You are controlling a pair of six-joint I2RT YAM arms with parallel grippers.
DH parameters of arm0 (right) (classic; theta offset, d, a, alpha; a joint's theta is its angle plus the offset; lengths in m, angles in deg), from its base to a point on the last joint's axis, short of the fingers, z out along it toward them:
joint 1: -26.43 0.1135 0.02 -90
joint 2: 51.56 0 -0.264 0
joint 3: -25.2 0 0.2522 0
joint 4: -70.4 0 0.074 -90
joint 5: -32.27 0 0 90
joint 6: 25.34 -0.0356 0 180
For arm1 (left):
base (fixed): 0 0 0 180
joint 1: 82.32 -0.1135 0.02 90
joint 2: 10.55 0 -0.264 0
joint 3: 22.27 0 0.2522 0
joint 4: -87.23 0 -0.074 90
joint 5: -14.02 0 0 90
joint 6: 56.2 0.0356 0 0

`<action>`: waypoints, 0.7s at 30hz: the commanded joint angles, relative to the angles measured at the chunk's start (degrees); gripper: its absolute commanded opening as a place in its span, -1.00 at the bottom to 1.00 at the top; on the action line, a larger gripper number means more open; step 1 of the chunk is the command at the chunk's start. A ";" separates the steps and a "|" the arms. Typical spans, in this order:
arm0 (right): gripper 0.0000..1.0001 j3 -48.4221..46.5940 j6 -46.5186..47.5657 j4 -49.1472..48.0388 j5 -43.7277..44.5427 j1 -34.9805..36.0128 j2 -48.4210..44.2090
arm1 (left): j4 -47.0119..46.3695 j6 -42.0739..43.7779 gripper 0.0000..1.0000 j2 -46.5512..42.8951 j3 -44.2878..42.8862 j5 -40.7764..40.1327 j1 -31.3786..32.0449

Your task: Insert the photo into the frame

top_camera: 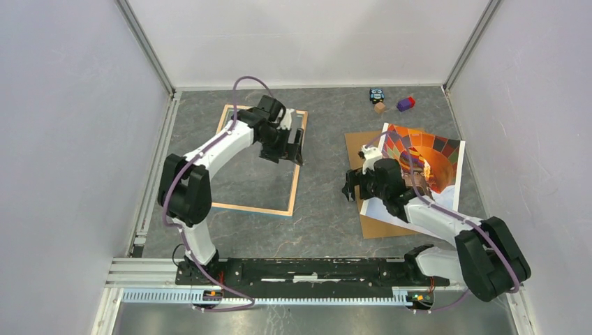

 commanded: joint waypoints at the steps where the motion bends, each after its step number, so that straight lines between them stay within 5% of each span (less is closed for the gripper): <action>1: 0.76 -6.75 3.97 13.32 10.76 0.41 -4.75 | -7.04 -5.30 1.00 -6.44 6.03 10.84 3.00; 5: 0.82 -6.36 3.01 17.72 20.51 0.18 -10.27 | -14.14 -9.22 1.00 -13.74 14.47 18.05 5.93; 12: 0.88 -5.81 -1.47 22.40 28.32 -4.76 -11.51 | -15.92 -10.46 1.00 -17.87 15.14 22.54 9.36; 21: 0.88 -6.02 -4.37 28.47 28.42 -30.99 -13.16 | -15.92 -10.14 1.00 -18.42 15.35 22.77 11.35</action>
